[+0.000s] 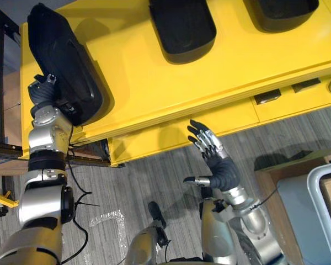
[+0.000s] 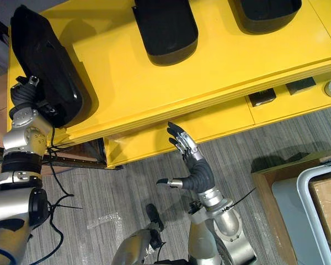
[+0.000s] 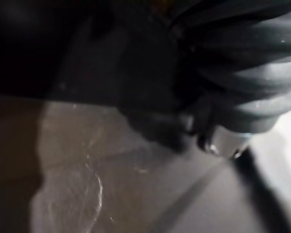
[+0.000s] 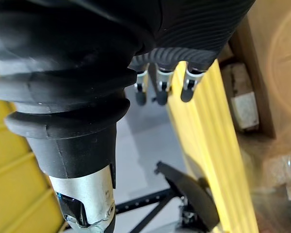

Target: Walk over and take plastic housings, then place them on the shelf

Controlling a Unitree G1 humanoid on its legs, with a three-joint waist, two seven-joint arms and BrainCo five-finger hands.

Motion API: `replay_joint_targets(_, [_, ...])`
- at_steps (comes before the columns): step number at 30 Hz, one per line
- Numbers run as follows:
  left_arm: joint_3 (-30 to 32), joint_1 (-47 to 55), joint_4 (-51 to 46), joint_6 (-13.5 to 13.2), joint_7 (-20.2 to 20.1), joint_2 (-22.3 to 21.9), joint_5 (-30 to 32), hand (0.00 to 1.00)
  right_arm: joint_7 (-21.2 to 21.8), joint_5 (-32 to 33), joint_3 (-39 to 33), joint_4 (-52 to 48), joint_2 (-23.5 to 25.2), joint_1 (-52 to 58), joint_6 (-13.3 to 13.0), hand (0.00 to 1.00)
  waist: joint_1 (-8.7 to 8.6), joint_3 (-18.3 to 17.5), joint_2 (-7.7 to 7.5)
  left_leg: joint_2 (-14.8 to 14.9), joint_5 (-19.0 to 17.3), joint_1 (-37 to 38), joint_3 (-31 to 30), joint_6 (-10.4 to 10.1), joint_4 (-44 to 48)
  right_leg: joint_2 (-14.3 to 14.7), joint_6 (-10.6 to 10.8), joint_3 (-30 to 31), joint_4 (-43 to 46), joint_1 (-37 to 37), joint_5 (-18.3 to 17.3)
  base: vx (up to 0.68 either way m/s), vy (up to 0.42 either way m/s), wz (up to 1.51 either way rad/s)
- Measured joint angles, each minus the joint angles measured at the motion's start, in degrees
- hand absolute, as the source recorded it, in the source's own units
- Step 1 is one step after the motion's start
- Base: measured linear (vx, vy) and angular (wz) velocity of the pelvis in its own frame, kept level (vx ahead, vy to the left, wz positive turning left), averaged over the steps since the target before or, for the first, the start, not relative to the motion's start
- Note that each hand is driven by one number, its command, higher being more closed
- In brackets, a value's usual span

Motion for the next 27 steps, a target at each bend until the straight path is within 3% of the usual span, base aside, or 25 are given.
replay_joint_targets(8, [0.04, -3.61, 1.41, 2.43, 0.58, 1.08, 2.26, 0.00, 0.05, 0.31, -0.05, 0.00, -0.17, 0.37, -0.02, 0.00, -0.26, 0.04, -0.06, -0.11, -0.01, 0.48, 1.49, 0.00, -0.50, 0.27, 0.34, 1.00, -1.58, 0.14, 1.26, 0.02, 0.004, -0.08])
replay_joint_targets(13, [0.07, -5.05, 1.41, 2.55, 2.19, 1.32, 5.70, 0.00, 0.05, 1.20, -0.03, 0.14, -0.27, 1.89, -0.39, 0.00, -0.54, 0.68, -0.98, -0.07, -0.09, 2.15, 2.12, 0.03, -0.88, 0.47, 0.51, 1.27, -2.45, 1.83, 1.62, 0.00, 0.003, -0.07])
replay_joint_targets(18, [-0.12, -9.81, 1.31, -1.56, 4.91, 5.15, 6.23, 0.00, 0.43, 2.28, 0.01, 0.36, -0.29, 2.12, -1.12, 0.00, -1.89, 0.69, -1.00, -0.28, -0.45, 2.20, 4.51, 0.53, -0.81, 0.41, 0.80, 2.15, -3.39, 1.81, 2.45, 0.01, 0.019, -0.07])
replay_joint_targets(22, [-2.01, -13.40, 0.97, -5.20, 6.49, 6.84, 10.79, 0.00, 1.57, 2.21, -0.02, 0.37, -0.38, 4.13, -3.01, 0.00, -2.39, 0.69, -0.99, -0.20, -0.44, 3.35, 4.92, 0.53, -0.91, 0.51, 0.79, 2.31, -3.45, 2.77, 2.45, 0.05, -0.007, -0.06])
replay_joint_targets(27, [-8.47, -13.16, -5.42, -13.01, 8.79, 10.43, 20.60, 0.00, 3.67, 2.08, 0.12, 0.63, -0.57, 6.47, -6.85, 0.00, -3.18, 0.51, -1.03, -0.21, -0.45, 6.32, 5.68, 0.54, -1.00, 0.44, 0.80, 1.65, -4.96, 6.67, 2.45, 0.02, 0.004, -0.01])
